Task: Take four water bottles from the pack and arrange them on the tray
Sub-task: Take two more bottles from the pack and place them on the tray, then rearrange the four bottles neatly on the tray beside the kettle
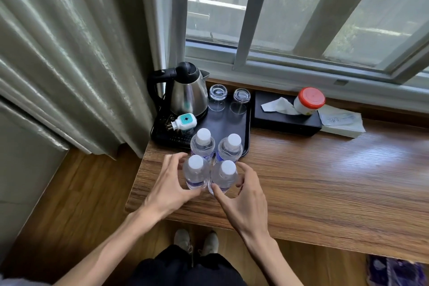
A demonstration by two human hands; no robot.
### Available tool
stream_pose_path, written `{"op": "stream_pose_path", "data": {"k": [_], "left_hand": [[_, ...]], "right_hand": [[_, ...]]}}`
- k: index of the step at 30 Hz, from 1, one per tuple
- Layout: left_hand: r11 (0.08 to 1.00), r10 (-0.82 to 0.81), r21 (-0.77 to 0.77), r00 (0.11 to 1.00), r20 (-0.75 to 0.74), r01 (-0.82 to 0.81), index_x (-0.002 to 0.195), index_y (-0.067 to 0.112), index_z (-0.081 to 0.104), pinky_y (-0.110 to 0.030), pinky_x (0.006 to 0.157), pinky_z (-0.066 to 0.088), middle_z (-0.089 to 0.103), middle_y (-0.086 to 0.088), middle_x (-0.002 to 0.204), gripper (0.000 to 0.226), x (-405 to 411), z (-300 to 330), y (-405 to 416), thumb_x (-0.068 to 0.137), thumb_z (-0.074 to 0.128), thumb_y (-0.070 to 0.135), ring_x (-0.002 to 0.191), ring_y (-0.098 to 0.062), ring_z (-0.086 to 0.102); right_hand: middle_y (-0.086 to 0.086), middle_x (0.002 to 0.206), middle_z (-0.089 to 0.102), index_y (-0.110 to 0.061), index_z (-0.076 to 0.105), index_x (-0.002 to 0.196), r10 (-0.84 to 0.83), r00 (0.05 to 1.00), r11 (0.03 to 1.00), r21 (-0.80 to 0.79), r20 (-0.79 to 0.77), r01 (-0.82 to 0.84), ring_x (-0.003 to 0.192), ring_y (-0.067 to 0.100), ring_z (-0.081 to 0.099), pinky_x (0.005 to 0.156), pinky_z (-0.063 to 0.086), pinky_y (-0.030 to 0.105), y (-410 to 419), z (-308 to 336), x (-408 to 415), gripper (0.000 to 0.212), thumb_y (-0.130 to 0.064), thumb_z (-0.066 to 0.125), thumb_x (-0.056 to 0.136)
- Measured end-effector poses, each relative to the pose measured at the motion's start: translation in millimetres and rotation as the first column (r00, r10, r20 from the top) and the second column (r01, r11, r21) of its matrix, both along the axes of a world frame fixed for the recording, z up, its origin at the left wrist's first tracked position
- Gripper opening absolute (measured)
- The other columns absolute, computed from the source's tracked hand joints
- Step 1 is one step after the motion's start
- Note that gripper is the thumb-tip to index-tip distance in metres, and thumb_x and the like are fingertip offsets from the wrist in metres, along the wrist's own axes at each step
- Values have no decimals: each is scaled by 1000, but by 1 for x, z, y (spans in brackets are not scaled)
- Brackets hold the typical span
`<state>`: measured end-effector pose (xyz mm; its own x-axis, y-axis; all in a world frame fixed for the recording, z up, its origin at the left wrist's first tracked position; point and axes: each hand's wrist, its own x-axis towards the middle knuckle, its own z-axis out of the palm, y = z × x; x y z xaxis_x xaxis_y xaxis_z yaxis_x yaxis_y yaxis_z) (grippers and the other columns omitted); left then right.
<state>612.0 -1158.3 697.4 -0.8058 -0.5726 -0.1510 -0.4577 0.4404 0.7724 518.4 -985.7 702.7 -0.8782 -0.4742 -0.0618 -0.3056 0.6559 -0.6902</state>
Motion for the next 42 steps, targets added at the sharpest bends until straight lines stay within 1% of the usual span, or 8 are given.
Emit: {"op": "stream_pose_path", "data": {"k": [6, 15, 19, 22, 30, 33, 37, 42], "left_hand": [[991, 11, 132, 1000, -11, -9, 134, 23, 49, -24, 100, 41, 55, 11, 128, 85, 3, -37, 6, 60, 88, 39, 118, -4, 51], [989, 69, 137, 996, -56, -61, 132, 23, 56, -34, 98, 51, 65, 9, 125, 85, -6, -67, 6, 57, 93, 34, 115, -9, 61], [987, 120, 117, 986, -120, -106, 125, 16, 61, -6, 88, 44, 68, 7, 119, 76, -11, -76, 15, 58, 95, 28, 110, -6, 62], [988, 143, 80, 978, -152, -132, 123, 11, 61, 0, 85, 39, 69, 6, 116, 74, -10, -80, 21, 58, 95, 23, 106, -6, 62], [962, 269, 119, 932, -244, -246, 114, 29, 62, -3, 77, 48, 69, 33, 99, 68, 2, -81, 34, 56, 96, 19, 96, 10, 65], [956, 284, 146, 921, -268, -253, 110, 31, 64, -12, 79, 54, 73, 23, 98, 66, 12, -80, 36, 54, 97, 20, 94, 6, 68], [946, 301, 207, 915, -270, -250, 107, 16, 72, -33, 81, 61, 78, 9, 95, 65, 30, -71, 24, 53, 93, 46, 90, -5, 73], [942, 336, 134, 869, -363, -308, 92, 56, 70, -24, 73, 61, 74, 29, 87, 54, 31, -34, -9, 53, 93, 25, 81, 1, 74]], "right_hand": [[-7, 134, 48, -24, 41, 143, 35, 993, 995, 94, 110, -45, 121, 15, 58, 83, 55, 30, 5, -41, 4, 77, -61, 70, 82], [-6, 137, 59, -21, 49, 141, 27, 978, 999, -47, 209, -18, 125, 8, 56, 92, 40, 18, -1, -69, -1, 70, -45, 80, 82], [-7, 133, 60, -23, 50, 143, 11, 977, 990, -137, 211, 19, 116, -2, 51, 95, 43, 19, -8, -78, -1, 75, -46, 83, 78], [-11, 132, 62, -26, 51, 142, -50, 975, 980, -179, 216, 89, 117, 0, 56, 98, 56, 34, -12, -86, 2, 76, -41, 86, 77], [-16, 128, 68, -32, 58, 135, -87, 964, 956, -251, 250, 152, 116, 3, 65, 95, 60, 42, -6, -89, 11, 66, -45, 86, 77], [-17, 128, 69, -31, 60, 134, -78, 959, 950, -272, 271, 154, 117, 1, 65, 98, 59, 37, 2, -86, 19, 68, -45, 87, 74], [-18, 117, 73, -42, 62, 120, -101, 951, 933, -304, 292, 192, 110, -1, 67, 90, 60, 19, 13, -80, 24, 66, -13, 94, 70], [-9, 101, 78, -14, 71, 121, -173, 939, 882, -377, 298, 282, 93, 11, 76, 80, 62, 21, 28, -61, 18, 89, -58, 93, 47]]}}
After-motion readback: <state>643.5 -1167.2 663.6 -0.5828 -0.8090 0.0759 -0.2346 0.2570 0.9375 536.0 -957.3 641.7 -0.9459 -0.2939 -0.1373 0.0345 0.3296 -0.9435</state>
